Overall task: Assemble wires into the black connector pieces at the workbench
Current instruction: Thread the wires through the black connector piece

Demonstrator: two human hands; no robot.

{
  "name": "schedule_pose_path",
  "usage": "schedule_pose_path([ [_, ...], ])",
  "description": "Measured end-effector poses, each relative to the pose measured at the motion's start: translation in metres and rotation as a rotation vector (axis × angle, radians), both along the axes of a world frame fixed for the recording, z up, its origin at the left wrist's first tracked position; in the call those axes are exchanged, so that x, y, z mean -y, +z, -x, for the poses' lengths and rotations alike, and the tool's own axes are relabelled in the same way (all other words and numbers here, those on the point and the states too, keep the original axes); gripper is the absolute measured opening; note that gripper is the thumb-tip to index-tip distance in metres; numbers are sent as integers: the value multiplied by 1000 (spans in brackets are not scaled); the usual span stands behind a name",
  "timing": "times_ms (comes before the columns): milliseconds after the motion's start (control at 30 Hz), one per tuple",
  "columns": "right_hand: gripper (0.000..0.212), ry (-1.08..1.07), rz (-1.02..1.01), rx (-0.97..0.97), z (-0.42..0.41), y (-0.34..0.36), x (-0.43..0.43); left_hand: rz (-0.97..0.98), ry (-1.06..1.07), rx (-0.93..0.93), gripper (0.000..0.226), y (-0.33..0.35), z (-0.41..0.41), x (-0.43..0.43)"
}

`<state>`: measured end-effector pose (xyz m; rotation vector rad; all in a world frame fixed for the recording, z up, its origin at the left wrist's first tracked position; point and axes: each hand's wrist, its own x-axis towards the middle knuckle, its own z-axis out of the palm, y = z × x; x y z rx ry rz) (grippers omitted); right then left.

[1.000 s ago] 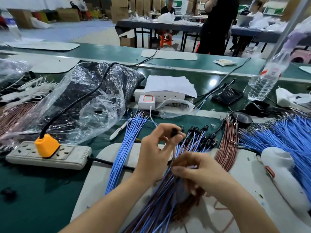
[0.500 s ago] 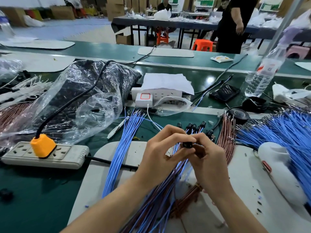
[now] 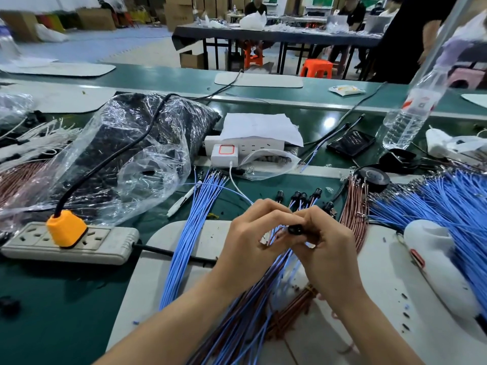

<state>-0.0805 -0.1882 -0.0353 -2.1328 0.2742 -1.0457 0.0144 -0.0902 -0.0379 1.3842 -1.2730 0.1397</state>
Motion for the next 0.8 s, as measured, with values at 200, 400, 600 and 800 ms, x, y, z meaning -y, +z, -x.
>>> schedule_pose_path([
  [200,15,22,40,-25,0,0,2,-5,-50,-38,17,-1,2,1],
  [400,16,26,23,-28,-1,-5,2,-10,-31,-29,17,0,1,1],
  [600,10,84,-52,-102,-3,-10,6,-16,-30,-62,18,-4,-2,4],
  [800,26,76,-330,-139,-5,-1,7,-2,-11,-426,13,-2,-6,7],
])
